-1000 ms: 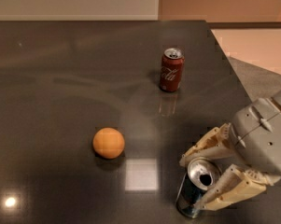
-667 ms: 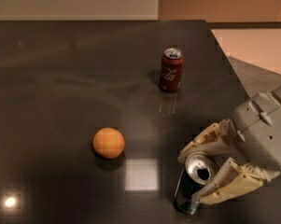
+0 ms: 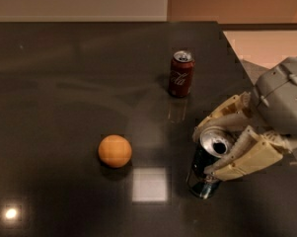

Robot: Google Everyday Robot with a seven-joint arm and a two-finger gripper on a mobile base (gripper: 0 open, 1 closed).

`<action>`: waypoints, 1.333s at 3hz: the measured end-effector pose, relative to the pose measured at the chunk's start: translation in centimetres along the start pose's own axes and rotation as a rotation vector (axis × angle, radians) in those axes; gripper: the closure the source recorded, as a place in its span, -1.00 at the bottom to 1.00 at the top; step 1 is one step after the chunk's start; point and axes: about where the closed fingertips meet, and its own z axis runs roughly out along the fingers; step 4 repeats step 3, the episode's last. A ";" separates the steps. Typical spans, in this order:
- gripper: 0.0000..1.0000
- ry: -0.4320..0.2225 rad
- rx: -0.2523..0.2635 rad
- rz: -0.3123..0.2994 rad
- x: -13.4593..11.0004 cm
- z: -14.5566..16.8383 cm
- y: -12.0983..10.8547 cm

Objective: Pick redbull can

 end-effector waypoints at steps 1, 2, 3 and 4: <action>1.00 -0.024 0.036 0.007 -1.4 -2.1 -1.6; 1.00 -0.056 0.075 0.015 -3.6 -4.9 -3.4; 1.00 -0.056 0.093 0.010 -3.9 -5.0 -3.6; 1.00 -0.056 0.093 0.010 -3.9 -5.0 -3.6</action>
Offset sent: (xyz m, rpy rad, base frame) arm 0.0350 -0.0096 0.0682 0.0689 -0.0211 -0.0358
